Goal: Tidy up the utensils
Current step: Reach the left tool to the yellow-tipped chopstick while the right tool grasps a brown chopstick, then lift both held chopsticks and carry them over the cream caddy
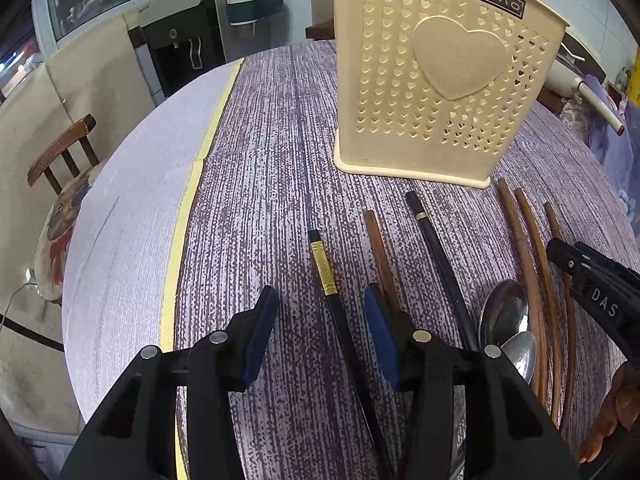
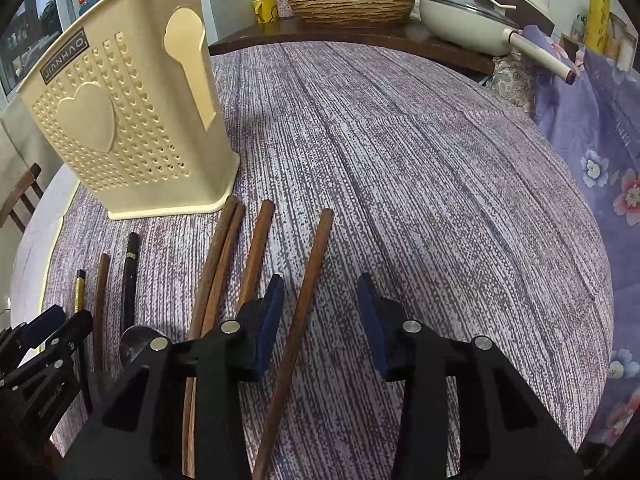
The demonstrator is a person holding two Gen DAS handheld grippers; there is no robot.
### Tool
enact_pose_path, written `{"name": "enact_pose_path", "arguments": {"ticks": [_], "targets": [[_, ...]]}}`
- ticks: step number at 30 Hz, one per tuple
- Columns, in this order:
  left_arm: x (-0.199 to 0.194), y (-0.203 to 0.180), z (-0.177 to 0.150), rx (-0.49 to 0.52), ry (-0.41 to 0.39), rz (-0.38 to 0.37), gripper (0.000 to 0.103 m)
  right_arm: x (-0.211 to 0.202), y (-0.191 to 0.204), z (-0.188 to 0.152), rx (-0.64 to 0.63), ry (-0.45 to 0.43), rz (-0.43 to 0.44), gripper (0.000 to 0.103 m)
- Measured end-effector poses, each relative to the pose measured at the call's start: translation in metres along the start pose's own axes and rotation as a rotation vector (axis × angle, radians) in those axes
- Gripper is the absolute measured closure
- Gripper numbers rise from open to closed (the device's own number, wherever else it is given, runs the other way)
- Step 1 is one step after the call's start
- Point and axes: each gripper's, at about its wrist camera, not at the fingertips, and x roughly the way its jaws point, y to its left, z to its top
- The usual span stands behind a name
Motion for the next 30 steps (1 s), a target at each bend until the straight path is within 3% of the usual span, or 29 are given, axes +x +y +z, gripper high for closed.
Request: {"name": "enact_pose_path", "arguments": {"ticks": [5, 11, 16, 23, 30], "targets": [[-0.001, -0.004, 0.000, 0.000, -0.001, -0.003, 0.066, 0.004, 0.001, 0.006, 0.001, 0.005, 0.001, 0.081], [-0.002, -0.011, 0.001, 0.026, -0.002, -0.015, 0.084, 0.006, -0.001, 0.013, -0.003, 0.013, 0.015, 0.091], [0.000, -0.014, 0.003, 0.035, -0.001, -0.021, 0.092, 0.009, -0.001, 0.017, 0.000, 0.022, 0.028, 0.092], [0.003, -0.012, 0.007, 0.040, -0.003, -0.024, 0.093, 0.012, -0.002, 0.021, -0.002, 0.026, 0.040, 0.092], [0.005, -0.008, 0.013, 0.002, 0.011, -0.057, 0.095, 0.015, -0.015, 0.022, 0.055, 0.037, 0.109, 0.095]]}}
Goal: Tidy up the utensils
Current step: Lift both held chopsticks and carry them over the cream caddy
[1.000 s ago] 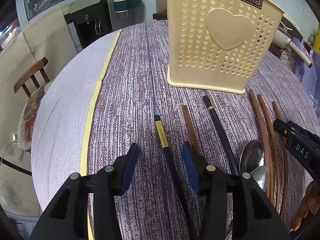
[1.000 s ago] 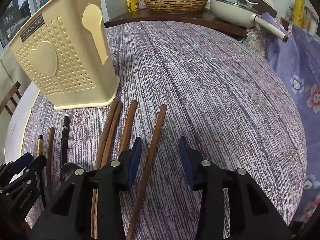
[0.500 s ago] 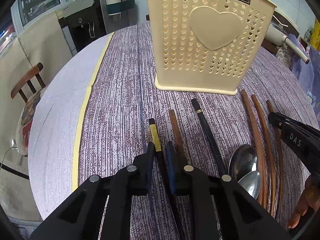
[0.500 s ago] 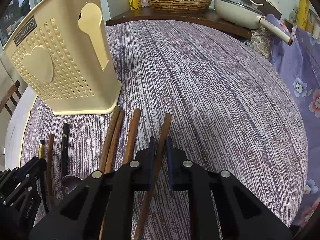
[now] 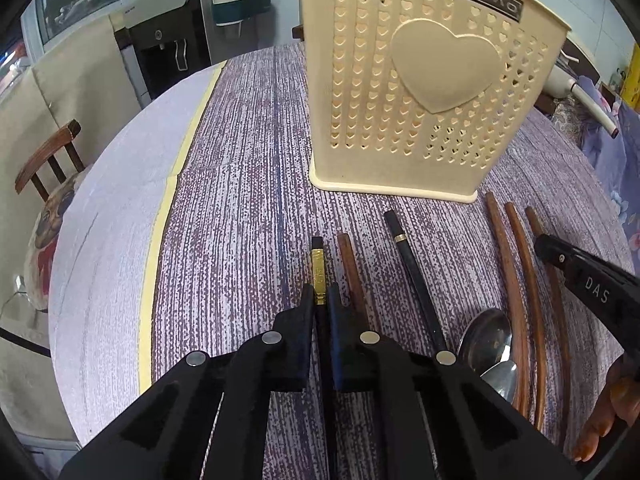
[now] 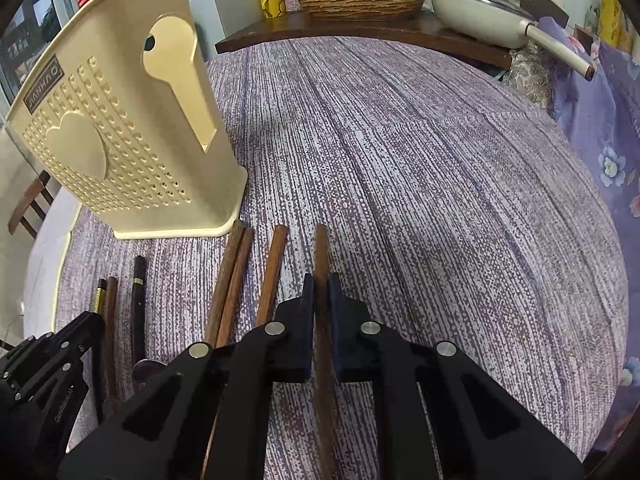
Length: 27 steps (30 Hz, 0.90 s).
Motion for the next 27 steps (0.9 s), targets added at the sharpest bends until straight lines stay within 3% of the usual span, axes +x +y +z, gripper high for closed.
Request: {"name": "enact_pose_path", "arguments": {"ticks": [5, 10, 20, 27], "targets": [[0.000, 0.006, 0.005, -0.022, 0.010, -0.053, 0.095, -0.010, -0.007, 0.000, 0.015, -0.014, 0.067, 0.095], [-0.016, 0.013, 0.010, -0.027, -0.036, -0.100, 0.095, -0.034, -0.011, 0.004, 0.012, -0.062, 0.151, 0.095], [-0.076, 0.020, 0.030, -0.019, -0.195, -0.151, 0.095, -0.114, -0.008, 0.013, -0.073, -0.221, 0.259, 0.095], [-0.118, 0.024, 0.039, 0.005, -0.299, -0.186, 0.095, -0.173, -0.006, 0.014, -0.172, -0.310, 0.288, 0.095]]}}
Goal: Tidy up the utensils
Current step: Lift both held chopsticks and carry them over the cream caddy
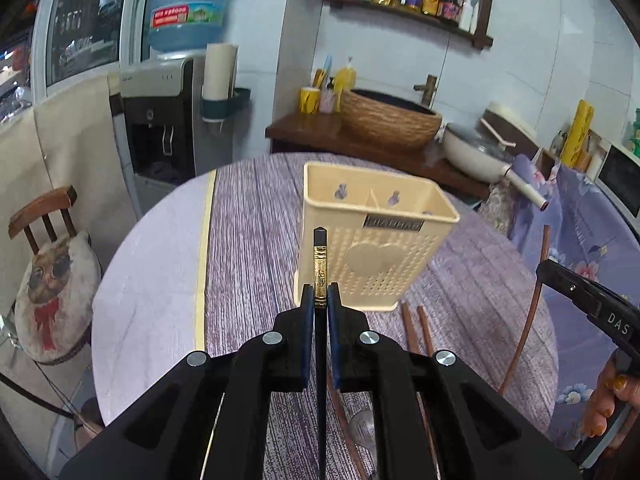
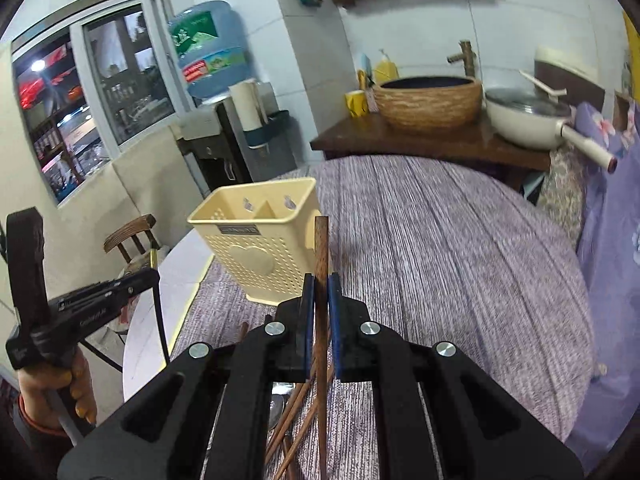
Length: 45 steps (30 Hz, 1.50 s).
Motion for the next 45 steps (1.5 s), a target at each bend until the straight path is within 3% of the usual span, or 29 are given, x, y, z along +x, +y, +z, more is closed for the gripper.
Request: {"name": "enact_pose_path", "arguments": {"ticks": [6, 22, 31, 39, 45], "targets": [[-0.019, 0.004, 0.004, 0.026, -0.036, -0.007, 0.095, -0.021, 0.003, 0.006, -0.025, -0.014, 0.030, 0.095], [-0.047, 0.018, 0.018, 0.034, -0.085, -0.009, 0.095, -0.032, 0.005, 0.027, -0.039, -0.022, 0.076, 0.095], [-0.082, 0.010, 0.070, 0.052, -0.164, -0.026, 0.095, -0.054, 0.031, 0.089, -0.068, -0.090, 0.106, 0.095], [-0.111, -0.006, 0.141, 0.002, -0.302, -0.032, 0.095, -0.083, 0.060, 0.171, -0.046, -0.282, 0.091, 0.095], [-0.085, -0.016, 0.167, -0.055, -0.354, -0.004, 0.095, -0.053, 0.071, 0.197, -0.026, -0.347, 0.019, 0.095]]}}
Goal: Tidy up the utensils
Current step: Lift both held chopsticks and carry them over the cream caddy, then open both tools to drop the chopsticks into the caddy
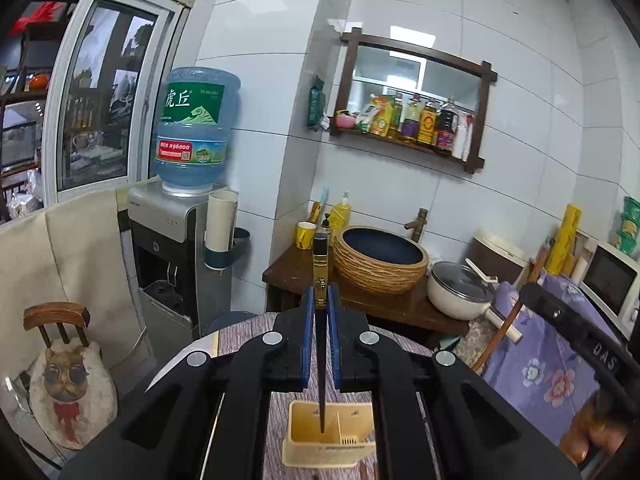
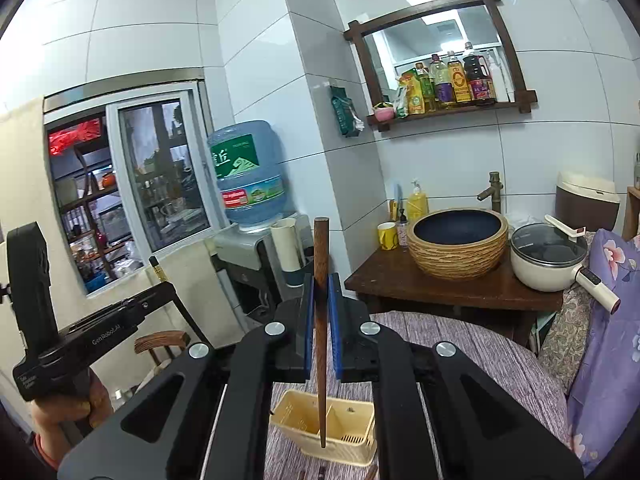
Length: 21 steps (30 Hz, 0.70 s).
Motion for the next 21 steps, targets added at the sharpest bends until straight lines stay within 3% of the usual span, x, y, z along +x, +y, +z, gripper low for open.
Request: {"name": "enact_pose_path", "arguments": {"ticks": [5, 9, 15, 21], "targets": [[0.039, -0.002, -0.024, -0.015, 0.049, 0.007, 0.095, 0.042, -0.001, -0.030, -0.024, 0.017, -0.056, 0.095], [0.057, -0.001, -0.053, 0.015, 0.093, 0.026, 0.095, 0.072, -0.009, -0.067, -0.028, 0.082, -0.068, 0.095], [0.076, 0.003, -0.089, 0.047, 0.163, 0.038, 0.095, 0.095, -0.024, -0.108, -0.004, 0.163, -0.072, 0.095], [0.092, 0.011, -0.112, 0.035, 0.233, 0.039, 0.095, 0.100, -0.031, -0.126, 0.012, 0.195, -0.081, 0.095]]}}
